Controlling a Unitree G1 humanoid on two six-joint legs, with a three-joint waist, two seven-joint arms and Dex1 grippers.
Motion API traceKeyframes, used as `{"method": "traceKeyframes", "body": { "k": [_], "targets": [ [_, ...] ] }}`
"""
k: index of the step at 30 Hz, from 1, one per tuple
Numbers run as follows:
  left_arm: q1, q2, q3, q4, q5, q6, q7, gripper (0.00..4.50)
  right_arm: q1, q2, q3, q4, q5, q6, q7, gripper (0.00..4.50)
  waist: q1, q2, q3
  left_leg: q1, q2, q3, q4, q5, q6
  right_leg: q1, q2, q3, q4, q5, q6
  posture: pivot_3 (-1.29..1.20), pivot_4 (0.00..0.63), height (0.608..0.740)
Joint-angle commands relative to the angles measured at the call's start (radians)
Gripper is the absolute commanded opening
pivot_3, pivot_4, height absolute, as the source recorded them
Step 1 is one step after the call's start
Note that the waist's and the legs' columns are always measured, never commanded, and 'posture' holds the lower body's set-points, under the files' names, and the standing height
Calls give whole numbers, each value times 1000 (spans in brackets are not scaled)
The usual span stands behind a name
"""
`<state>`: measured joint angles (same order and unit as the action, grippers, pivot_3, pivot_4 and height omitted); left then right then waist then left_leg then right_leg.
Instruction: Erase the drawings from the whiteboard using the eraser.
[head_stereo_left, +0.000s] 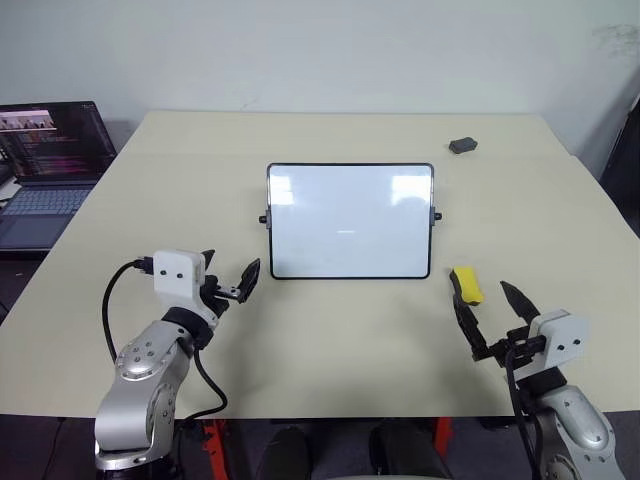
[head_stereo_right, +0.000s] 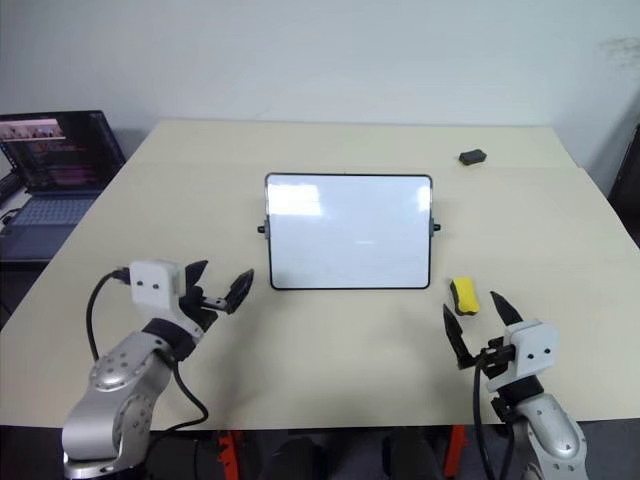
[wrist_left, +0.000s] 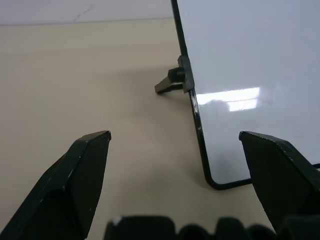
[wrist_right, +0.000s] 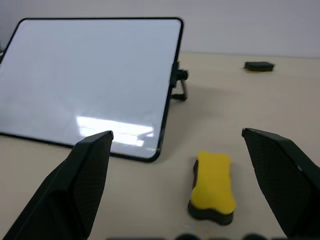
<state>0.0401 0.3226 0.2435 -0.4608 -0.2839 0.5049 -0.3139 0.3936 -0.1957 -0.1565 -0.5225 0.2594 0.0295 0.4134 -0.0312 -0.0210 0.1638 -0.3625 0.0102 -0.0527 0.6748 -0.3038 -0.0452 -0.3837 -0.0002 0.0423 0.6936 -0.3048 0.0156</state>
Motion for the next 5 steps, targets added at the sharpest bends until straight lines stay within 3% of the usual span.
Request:
{"method": "traceKeyframes", "body": {
  "k": [1,5],
  "targets": [
    [20,-14,-5,-29,17,-27,32,4500,16,-1,12,-3,8,-45,11,4478,2,0,0,0,0,0,0,0,0,0,0,0,0,0,0,0,150,740],
    [46,-20,-8,-56,18,-35,43,4500,7,-9,24,15,7,-41,7,4478,2,0,0,-1,0,0,0,0,0,0,0,0,-1,0,0,0,150,740]
  ]
}}
